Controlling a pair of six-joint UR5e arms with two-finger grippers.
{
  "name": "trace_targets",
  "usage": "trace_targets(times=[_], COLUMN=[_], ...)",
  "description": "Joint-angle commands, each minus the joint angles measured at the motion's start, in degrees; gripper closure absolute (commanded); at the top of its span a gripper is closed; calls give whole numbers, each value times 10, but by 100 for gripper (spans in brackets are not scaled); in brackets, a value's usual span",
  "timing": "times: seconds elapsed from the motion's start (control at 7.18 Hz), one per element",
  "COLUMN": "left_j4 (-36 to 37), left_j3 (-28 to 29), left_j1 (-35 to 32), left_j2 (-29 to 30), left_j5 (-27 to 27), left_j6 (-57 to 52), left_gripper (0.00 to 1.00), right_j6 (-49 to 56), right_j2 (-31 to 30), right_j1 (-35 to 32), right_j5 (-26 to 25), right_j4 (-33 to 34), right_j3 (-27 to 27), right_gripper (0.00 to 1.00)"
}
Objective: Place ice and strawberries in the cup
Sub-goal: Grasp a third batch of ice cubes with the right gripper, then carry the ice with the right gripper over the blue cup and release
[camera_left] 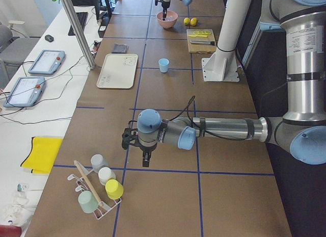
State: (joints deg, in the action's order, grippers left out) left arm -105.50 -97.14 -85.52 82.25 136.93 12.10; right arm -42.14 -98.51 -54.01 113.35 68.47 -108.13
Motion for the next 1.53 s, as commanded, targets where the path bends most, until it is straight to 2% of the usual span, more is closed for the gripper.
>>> trace_targets(times=[0.0, 0.28, 0.56, 0.84, 0.97, 1.25, 1.39], left_j4=[0, -1, -1, -1, -1, -1, -1], left_j3=[-1, -2, -2, -4, -4, -4, -4], left_j1=[0, 0, 0, 0, 0, 0, 0], left_j2=[0, 0, -1, -1, -1, -1, -1], left_j5=[0, 0, 0, 0, 0, 1, 0], left_j6=[0, 0, 0, 0, 0, 0, 0], left_gripper=[0, 0, 0, 0, 0, 0, 0], right_j6=[2, -1, -31, -225, -312, -448, -486], right_j2=[-5, -26, -20, 68, 122, 231, 309], right_j1=[-2, -3, -3, -1, 21, 106, 149], right_j5=[1, 4, 11, 67, 71, 40, 1], right_j4=[-4, -4, 6, 7, 7, 24, 78], right_j3=[-7, -56, -122, -140, -140, -126, -111], right_gripper=[98, 100, 100, 100, 100, 100, 100])
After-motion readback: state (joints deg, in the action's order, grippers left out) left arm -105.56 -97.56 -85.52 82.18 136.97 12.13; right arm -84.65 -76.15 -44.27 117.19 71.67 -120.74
